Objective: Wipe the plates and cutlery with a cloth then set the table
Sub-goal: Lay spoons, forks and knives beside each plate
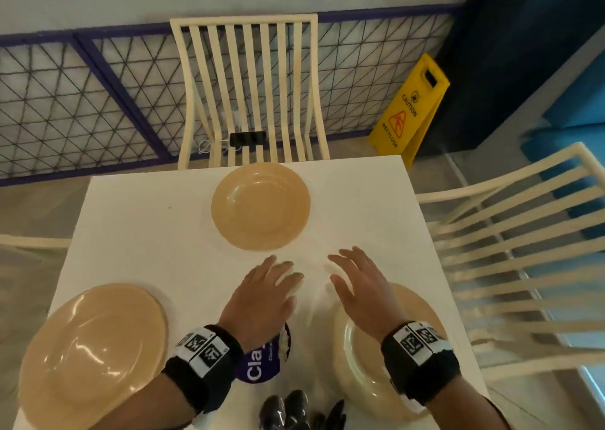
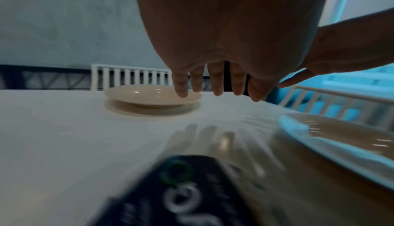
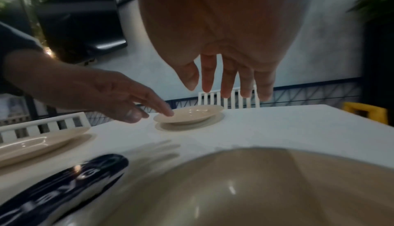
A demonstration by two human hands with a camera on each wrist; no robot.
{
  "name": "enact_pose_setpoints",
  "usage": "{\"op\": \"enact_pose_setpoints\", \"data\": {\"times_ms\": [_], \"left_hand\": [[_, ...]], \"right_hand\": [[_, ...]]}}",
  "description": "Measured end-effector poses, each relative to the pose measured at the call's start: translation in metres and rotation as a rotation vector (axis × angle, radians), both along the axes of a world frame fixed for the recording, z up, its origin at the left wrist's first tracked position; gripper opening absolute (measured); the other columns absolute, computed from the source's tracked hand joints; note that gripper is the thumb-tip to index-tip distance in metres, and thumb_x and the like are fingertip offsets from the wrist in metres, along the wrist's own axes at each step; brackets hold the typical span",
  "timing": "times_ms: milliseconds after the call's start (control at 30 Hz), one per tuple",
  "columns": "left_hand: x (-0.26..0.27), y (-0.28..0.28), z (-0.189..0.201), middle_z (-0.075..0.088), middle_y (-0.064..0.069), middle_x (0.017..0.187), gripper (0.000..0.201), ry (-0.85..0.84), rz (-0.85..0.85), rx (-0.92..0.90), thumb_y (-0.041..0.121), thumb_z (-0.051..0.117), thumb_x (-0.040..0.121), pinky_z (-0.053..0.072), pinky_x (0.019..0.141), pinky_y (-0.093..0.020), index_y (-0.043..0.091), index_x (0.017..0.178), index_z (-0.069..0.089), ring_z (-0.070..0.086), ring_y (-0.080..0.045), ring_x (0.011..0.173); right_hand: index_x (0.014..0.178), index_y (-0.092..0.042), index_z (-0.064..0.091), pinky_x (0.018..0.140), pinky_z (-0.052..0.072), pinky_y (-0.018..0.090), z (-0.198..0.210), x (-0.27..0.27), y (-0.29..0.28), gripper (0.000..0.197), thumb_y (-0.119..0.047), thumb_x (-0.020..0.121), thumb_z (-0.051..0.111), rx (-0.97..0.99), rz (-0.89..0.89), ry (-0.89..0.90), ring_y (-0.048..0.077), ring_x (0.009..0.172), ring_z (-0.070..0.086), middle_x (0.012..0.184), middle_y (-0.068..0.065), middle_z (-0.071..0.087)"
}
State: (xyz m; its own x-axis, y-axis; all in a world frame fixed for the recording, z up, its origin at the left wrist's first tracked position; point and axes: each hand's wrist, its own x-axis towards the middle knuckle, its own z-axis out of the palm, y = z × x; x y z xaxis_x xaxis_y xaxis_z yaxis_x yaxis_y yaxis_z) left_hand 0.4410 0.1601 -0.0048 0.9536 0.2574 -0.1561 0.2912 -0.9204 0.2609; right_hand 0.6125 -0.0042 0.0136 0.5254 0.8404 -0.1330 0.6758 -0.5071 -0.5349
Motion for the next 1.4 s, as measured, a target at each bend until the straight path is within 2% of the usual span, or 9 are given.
{"op": "enact_pose_setpoints", "data": {"times_ms": [267,400,467,533,700,867,1000,1200,1400], "left_hand": [[-0.01,-0.169,0.001,0.057,0.0,0.14,0.049,0.203,-0.264,-0.058,0.05,0.055,0.088,0.044,0.108,-0.054,0.031,0.133,0.053,0.049,-0.033,0.138],[-0.006,-0.193,-0.013,0.03,-0.003,0.162,0.06,0.318,-0.261,-0.022,0.05,0.045,0.099,0.002,0.119,-0.057,0.032,0.153,0.029,0.017,-0.036,0.153],[0.004,-0.194,-0.013,0.017,-0.002,0.167,0.06,0.348,-0.269,0.031,0.047,0.036,0.103,-0.005,0.12,-0.055,0.03,0.158,0.018,0.006,-0.035,0.155],[0.016,-0.192,-0.011,0.012,-0.001,0.168,0.059,0.36,-0.263,0.056,0.046,0.032,0.104,-0.003,0.122,-0.055,0.029,0.158,0.018,0.002,-0.033,0.155],[0.05,-0.181,-0.007,0.019,0.001,0.166,0.057,0.342,-0.261,0.096,0.052,0.033,0.102,0.008,0.123,-0.055,0.032,0.154,0.025,0.012,-0.033,0.153],[0.074,-0.177,-0.003,0.022,0.001,0.165,0.056,0.334,-0.246,0.124,0.053,0.035,0.101,0.012,0.122,-0.052,0.033,0.153,0.028,0.016,-0.031,0.152],[0.088,-0.175,-0.003,0.021,0.002,0.165,0.057,0.332,-0.229,0.117,0.053,0.036,0.102,0.011,0.123,-0.053,0.032,0.154,0.029,0.015,-0.03,0.152],[0.09,-0.173,0.004,0.023,0.001,0.165,0.054,0.305,-0.228,0.062,0.051,0.038,0.102,0.011,0.123,-0.05,0.032,0.153,0.032,0.017,-0.03,0.152],[0.059,-0.148,0.045,0.041,0.004,0.154,0.044,0.09,0.066,-0.275,0.042,0.043,0.105,0.03,0.115,-0.037,0.03,0.147,0.045,0.034,-0.019,0.143]], "right_hand": [[0.115,-0.02,0.067,0.092,0.057,0.042,-0.011,-0.051,-0.176,0.023,-0.021,0.092,0.067,-0.03,-0.131,-0.035,0.024,0.123,0.059,0.125,-0.001,0.064],[0.113,-0.025,0.066,0.097,0.055,0.044,-0.038,-0.071,-0.216,0.026,-0.027,0.087,0.068,-0.065,-0.01,-0.112,0.025,0.122,0.06,0.119,-0.003,0.066],[0.116,-0.024,0.066,0.104,0.05,0.045,-0.046,-0.068,-0.22,0.03,-0.035,0.09,0.059,-0.091,0.006,-0.147,0.026,0.126,0.058,0.121,-0.002,0.065],[0.117,-0.021,0.066,0.105,0.048,0.048,-0.052,-0.058,-0.217,0.033,-0.037,0.09,0.055,-0.093,0.009,-0.147,0.029,0.128,0.055,0.123,0.0,0.065],[0.112,-0.016,0.067,0.104,0.048,0.054,-0.053,-0.022,-0.202,0.03,-0.025,0.084,0.074,-0.073,0.031,-0.203,0.038,0.125,0.057,0.117,0.007,0.066],[0.115,-0.011,0.069,0.105,0.046,0.056,-0.049,0.005,-0.192,0.03,-0.025,0.09,0.063,-0.103,0.052,-0.235,0.04,0.126,0.056,0.119,0.012,0.068],[0.114,-0.012,0.07,0.105,0.047,0.055,-0.051,0.019,-0.188,0.029,-0.021,0.087,0.069,-0.132,0.055,-0.256,0.041,0.123,0.058,0.116,0.012,0.068],[0.122,-0.01,0.066,0.112,0.038,0.056,-0.041,0.018,-0.186,0.033,-0.023,0.092,0.063,-0.121,0.032,-0.208,0.041,0.134,0.048,0.13,0.016,0.062],[0.119,-0.013,0.068,0.089,0.057,0.045,-0.006,-0.027,-0.195,0.028,-0.02,0.092,0.065,0.093,-0.068,-0.044,0.029,0.116,0.061,0.117,0.005,0.067]]}}
